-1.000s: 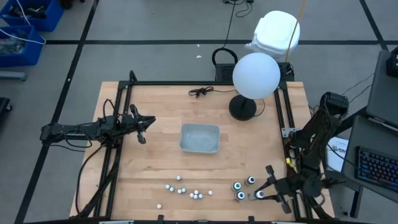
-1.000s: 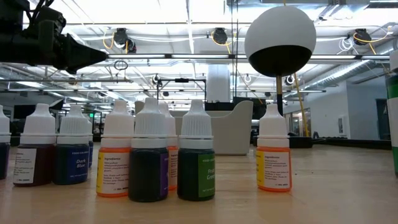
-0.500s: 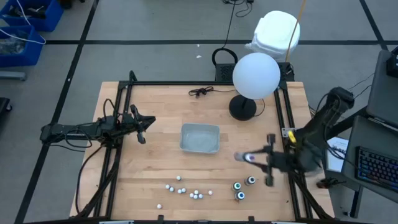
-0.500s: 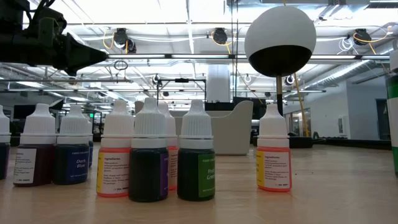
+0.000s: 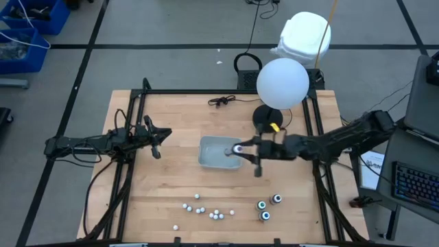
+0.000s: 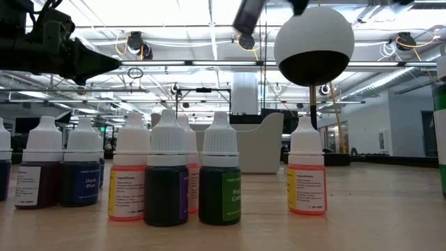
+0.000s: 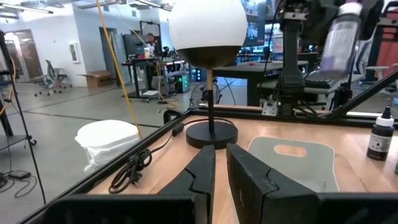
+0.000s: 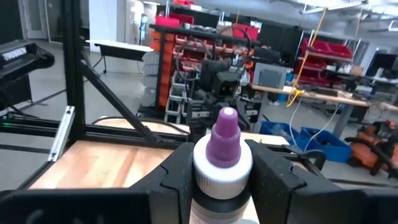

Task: Pick & Place food coloring
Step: Put the large violet food coloring bottle into the gray bin

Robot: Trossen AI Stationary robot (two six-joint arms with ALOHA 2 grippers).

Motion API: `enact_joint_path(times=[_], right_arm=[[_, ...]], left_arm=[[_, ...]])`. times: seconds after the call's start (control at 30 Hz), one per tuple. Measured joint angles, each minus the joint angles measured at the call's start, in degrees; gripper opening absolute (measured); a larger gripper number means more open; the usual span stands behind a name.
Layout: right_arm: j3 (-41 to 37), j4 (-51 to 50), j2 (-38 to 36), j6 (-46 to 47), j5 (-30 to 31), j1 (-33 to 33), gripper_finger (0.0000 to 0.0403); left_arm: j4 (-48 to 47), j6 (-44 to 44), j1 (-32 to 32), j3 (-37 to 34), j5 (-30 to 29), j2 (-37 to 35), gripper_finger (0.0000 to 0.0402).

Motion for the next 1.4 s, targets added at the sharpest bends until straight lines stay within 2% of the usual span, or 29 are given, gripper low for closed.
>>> enact_joint_path(times=[0.23, 0.4, 0.57, 0.67, 0.97, 1.4], right_arm=[[8.8, -1.8, 13.2, 0.2, -0.3, -4.7, 0.0110], [14.5, -2.7, 19.9, -0.3, -0.4, -6.9, 0.0110], [17.5, -2.4, 26.2, 0.1, -0.3, -8.5, 0.0111], [17.6, 1.1, 29.5, 1.1, -0.3, -9.2, 0.0110], [17.6, 3.3, 35.2, 6.3, -0.3, -11.7, 0.0111], [17.6, 3.7, 40.1, 7.7, -1.0, -12.9, 0.0111]], left_arm=[[-0.5, 0.0, 0.0, 0.0, 0.0, 0.0, 0.0047], [-1.3, 0.0, 0.0, 0.0, 0.0, 0.0, 0.0047], [-1.4, -0.1, 0.0, 0.0, 0.0, 0.0, 0.0047], [-1.4, -0.3, 0.0, 0.0, 0.0, 0.0, 0.0047], [-1.5, -0.7, 0.0, 0.0, 0.0, 0.0, 0.0047], [-1.5, -0.6, 0.0, 0.0, 0.0, 0.0, 0.0047]])
